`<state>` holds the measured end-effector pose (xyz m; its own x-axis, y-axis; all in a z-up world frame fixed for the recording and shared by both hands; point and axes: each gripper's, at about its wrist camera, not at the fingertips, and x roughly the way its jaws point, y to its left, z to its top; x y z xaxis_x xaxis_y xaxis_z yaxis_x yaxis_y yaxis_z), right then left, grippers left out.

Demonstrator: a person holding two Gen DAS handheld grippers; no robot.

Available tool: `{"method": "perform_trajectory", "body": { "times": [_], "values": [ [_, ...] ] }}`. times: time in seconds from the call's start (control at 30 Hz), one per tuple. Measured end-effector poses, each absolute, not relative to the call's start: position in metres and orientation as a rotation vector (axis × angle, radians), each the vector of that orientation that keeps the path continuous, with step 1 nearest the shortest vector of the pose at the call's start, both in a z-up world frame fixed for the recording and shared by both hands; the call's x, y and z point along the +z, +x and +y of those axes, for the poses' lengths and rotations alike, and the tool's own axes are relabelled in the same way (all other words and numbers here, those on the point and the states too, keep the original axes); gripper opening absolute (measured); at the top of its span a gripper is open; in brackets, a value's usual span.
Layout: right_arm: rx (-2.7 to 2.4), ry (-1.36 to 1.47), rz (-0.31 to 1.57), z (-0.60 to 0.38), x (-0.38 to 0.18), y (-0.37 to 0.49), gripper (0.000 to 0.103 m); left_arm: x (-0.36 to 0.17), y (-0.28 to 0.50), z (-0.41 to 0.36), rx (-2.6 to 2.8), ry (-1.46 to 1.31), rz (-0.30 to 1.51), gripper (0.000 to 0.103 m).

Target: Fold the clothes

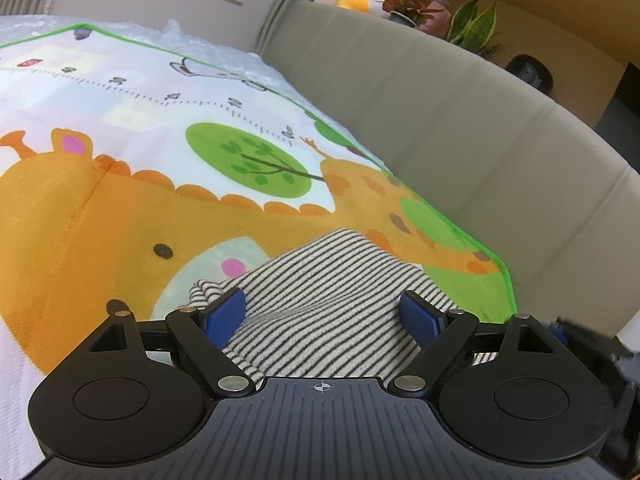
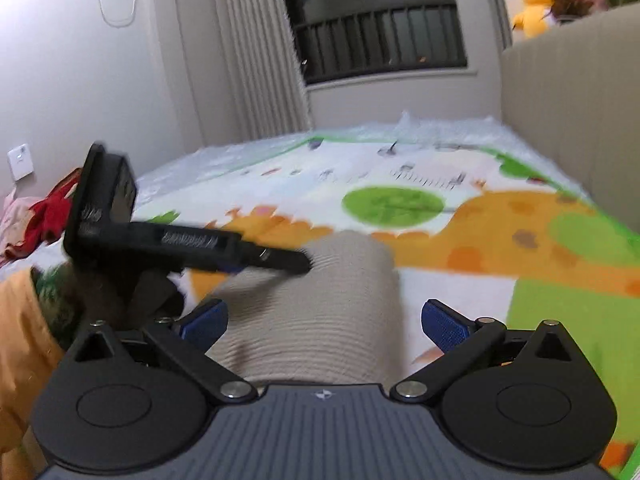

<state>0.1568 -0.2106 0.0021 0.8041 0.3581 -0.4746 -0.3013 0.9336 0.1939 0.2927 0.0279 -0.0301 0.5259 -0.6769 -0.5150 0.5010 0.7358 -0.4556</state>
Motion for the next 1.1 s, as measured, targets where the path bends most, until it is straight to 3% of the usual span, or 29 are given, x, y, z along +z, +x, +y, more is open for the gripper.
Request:
{"method": "perform_trajectory", "body": {
  "times": [0.13, 0.53, 0.7, 0.9, 1.1],
  "values": [
    [0.345, 0.056, 0.684, -0.196, -0.03, 0.168, 0.103, -0.033, 0.294, 0.029, -0.724, -0.274, 0.725, 0.09],
    [0.291, 0.124, 0.644, -0.196, -0.044, 0.161, 0.103, 0.008, 0.223, 0.053, -0.848, -0.473, 0.624, 0.096],
    [0.326, 0.148, 0.635, -0.207, -0.036, 0.155, 0.103, -0.022, 0.222, 0.042, -0.84, -0.504, 0.724, 0.094],
    [0.306, 0.194, 0.536, -0.243, -0.008, 0.139, 0.103, -0.03, 0.226, 0.047, -0.824, -0.53, 0.712, 0.09],
    [0.189, 0.128, 0.501, -0.238, 0.018, 0.197, 0.103, -0.031, 0.225, 0.045, -0.818, -0.503, 0.699, 0.09]
  ]
}}
